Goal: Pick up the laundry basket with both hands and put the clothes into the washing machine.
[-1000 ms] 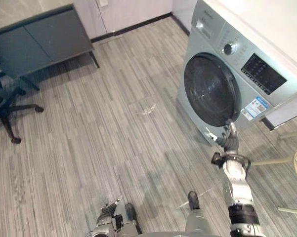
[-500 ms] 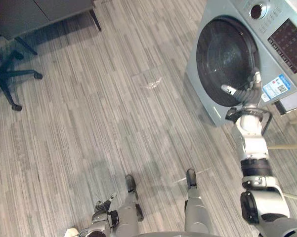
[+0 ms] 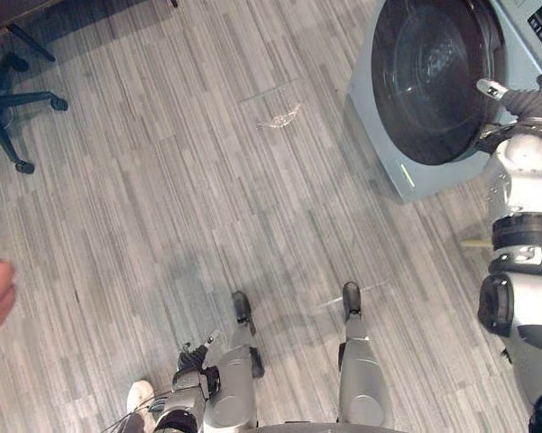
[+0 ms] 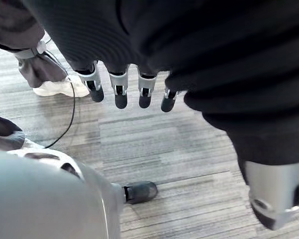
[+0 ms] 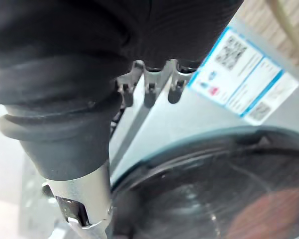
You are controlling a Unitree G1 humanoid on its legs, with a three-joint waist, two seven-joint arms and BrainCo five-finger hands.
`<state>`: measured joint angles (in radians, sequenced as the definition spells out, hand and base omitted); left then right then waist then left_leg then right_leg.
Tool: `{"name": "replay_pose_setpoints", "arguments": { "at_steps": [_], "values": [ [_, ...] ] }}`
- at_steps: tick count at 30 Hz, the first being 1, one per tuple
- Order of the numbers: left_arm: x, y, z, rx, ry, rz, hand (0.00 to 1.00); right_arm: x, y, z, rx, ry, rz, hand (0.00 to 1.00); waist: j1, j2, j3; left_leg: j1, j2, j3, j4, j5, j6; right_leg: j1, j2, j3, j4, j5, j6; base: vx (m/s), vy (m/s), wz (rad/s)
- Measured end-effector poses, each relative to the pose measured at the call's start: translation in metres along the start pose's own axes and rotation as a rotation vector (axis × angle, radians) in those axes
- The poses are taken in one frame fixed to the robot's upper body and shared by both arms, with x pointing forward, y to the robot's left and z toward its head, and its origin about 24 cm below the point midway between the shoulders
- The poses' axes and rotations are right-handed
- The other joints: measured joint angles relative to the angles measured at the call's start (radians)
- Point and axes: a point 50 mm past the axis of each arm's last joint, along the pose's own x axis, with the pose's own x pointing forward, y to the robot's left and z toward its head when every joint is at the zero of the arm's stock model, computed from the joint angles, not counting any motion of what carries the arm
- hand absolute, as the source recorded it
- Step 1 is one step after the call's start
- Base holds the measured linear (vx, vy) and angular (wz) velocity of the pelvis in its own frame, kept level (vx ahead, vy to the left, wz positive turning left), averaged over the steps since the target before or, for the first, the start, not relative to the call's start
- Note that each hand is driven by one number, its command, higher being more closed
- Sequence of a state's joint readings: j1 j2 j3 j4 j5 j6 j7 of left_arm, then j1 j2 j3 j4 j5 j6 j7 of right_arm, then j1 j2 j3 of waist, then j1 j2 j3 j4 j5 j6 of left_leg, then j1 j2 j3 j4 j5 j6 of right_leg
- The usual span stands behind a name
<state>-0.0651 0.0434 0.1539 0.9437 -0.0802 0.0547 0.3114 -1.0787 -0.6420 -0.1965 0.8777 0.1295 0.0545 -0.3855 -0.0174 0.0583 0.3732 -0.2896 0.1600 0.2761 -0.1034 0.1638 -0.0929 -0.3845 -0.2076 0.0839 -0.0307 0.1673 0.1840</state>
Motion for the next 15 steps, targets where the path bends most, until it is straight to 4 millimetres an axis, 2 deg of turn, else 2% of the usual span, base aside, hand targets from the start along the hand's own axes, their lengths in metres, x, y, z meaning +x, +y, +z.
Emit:
{"name": "replay_pose_setpoints", "arguments": {
  "at_steps": [5, 8, 15],
  "values": [
    [-0.001, -0.006, 0.000, 0.016, -0.007, -0.027, 0.00, 0.012, -0.015, -0.002, 0.038, 0.093, -0.044, 0.00, -0.003, 0.039, 0.021, -0.014, 0.000, -0.004, 0.000, 0.005, -0.002, -0.016, 0.002, 0.003, 0.000, 0.005, 0.001, -0.03, 0.000, -0.03],
    [-0.002, -0.010, 0.004, 0.035, -0.040, -0.048, 0.00, 0.015, -0.021, -0.003, 0.036, 0.127, -0.047, 0.00, -0.009, 0.046, 0.034, -0.031, 0.000, -0.013, 0.000, 0.014, -0.011, -0.031, 0.002, -0.001, 0.000, 0.007, 0.001, -0.01, 0.000, 0.04],
    [-0.008, -0.025, 0.020, 0.063, -0.137, -0.114, 0.00, 0.025, -0.032, 0.022, 0.072, 0.098, -0.066, 0.00, -0.004, 0.084, 0.082, -0.081, -0.001, -0.036, 0.000, 0.027, -0.007, -0.061, -0.001, -0.026, -0.005, 0.011, 0.001, -0.02, 0.001, 0.11]
  ]
}}
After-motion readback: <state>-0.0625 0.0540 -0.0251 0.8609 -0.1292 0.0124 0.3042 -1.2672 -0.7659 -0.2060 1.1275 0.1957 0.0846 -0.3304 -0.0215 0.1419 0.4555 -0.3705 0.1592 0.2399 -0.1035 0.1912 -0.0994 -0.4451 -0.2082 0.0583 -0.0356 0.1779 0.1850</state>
